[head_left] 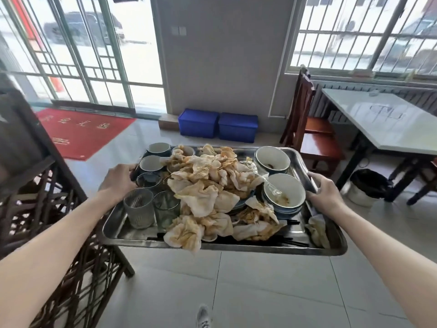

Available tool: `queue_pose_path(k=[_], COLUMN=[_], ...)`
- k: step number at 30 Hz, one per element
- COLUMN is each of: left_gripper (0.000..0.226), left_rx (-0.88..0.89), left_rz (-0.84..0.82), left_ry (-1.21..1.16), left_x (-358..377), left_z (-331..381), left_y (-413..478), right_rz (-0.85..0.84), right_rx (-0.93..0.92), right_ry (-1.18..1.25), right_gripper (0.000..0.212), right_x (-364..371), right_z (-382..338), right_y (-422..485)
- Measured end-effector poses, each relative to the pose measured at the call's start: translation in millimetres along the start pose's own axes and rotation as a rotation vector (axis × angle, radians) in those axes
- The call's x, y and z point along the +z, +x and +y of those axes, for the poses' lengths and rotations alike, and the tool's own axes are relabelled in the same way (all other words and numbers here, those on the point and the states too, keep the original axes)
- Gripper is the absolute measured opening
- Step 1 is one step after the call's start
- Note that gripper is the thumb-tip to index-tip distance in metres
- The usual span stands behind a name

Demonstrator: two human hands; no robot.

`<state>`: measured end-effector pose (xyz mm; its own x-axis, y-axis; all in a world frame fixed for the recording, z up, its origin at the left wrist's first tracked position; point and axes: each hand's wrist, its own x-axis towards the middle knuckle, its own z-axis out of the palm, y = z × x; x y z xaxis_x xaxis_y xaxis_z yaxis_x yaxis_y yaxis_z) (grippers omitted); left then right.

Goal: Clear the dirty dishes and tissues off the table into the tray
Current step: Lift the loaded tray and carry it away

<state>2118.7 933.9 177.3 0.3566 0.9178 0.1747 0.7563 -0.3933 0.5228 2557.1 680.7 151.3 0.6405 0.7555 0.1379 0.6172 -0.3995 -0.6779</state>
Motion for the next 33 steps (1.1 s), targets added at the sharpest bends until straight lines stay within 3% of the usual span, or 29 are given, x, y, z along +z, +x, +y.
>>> queue_pose_path(k=[15,33], left_gripper=[0.028,0.025], left_rx=[0.027,0.019], left_rz=[-0.001,-0.051], left_ry=[0.001,-0.001], left_x=[60,207], left_z=[8,79], left_y=[372,762], right_rz=[0.068,0.046], right_rx=[0.066,0.08], right_ry=[0.002,-0.036], right_gripper=[0.059,0.062], right_x=[94,140], right_z=[-35,15], right_y=[336,754])
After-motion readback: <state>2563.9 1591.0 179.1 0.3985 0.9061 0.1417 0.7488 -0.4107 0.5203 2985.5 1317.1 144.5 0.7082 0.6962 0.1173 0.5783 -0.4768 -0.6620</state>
